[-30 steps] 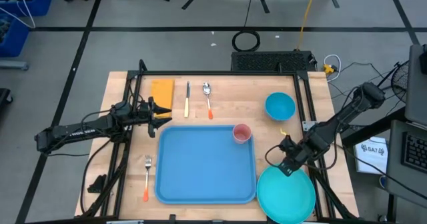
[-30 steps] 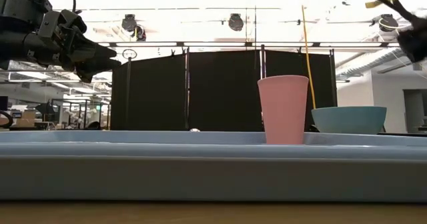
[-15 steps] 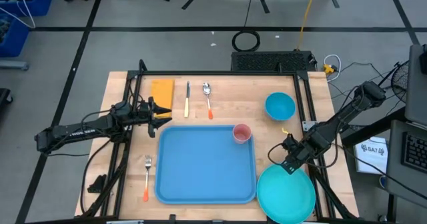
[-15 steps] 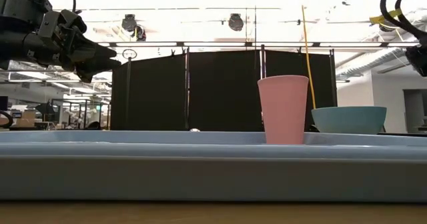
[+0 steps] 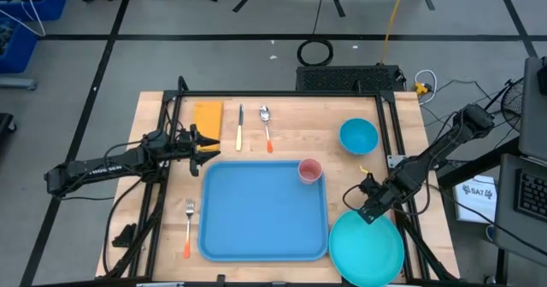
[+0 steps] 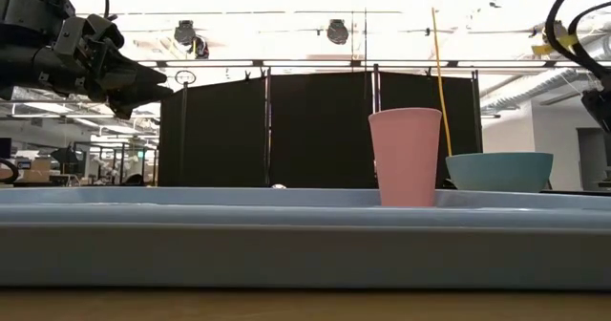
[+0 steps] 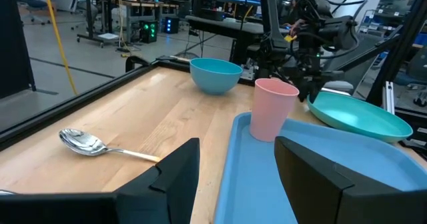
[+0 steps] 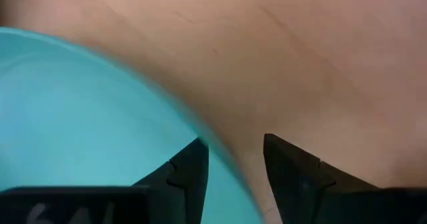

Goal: Set up tray
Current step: Put the light blue plate on the blue serving tray below the pink cup

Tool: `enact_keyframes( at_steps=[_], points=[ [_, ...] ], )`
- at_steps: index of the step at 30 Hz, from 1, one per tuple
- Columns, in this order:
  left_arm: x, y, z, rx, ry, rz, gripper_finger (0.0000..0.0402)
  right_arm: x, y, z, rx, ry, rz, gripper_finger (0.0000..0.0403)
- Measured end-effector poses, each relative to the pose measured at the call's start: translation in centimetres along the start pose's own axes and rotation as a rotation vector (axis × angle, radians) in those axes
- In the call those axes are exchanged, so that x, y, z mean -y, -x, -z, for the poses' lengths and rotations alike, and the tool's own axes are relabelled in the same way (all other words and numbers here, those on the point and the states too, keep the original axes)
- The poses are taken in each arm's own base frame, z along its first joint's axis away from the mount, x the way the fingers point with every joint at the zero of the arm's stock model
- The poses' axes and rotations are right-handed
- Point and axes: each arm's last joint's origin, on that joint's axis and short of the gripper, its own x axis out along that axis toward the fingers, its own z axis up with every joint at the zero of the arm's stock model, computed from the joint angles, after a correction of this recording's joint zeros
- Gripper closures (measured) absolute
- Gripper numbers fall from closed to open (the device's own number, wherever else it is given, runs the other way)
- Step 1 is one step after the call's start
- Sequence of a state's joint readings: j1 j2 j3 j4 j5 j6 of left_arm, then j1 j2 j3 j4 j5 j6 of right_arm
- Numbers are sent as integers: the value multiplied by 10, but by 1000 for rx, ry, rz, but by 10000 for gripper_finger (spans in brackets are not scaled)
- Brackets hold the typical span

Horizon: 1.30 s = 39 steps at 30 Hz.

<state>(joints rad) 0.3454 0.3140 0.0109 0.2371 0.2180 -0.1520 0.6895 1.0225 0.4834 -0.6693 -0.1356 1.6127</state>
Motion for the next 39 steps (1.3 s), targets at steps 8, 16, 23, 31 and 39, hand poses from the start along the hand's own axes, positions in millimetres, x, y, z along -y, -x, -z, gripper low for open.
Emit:
enact_keyframes(
  at_steps=[8, 16, 23, 31, 39],
  points=[
    [0, 0, 0, 0, 0, 0, 201, 10, -4, 0, -44, 55, 66, 381],
    [0, 0, 0, -1, 1, -2, 201, 9, 5, 3, -101, 63, -10, 400],
    [0, 0, 0, -2, 1, -2, 201, 2, 24, 5, -49, 90, -141, 402],
    [0, 0, 0, -1, -11, -2, 201, -16, 36, 2, 118, 169, -362, 402],
    [0, 0, 0, -1, -12, -2, 201, -51, 36, -20, 510, 352, -514, 402]
  ],
)
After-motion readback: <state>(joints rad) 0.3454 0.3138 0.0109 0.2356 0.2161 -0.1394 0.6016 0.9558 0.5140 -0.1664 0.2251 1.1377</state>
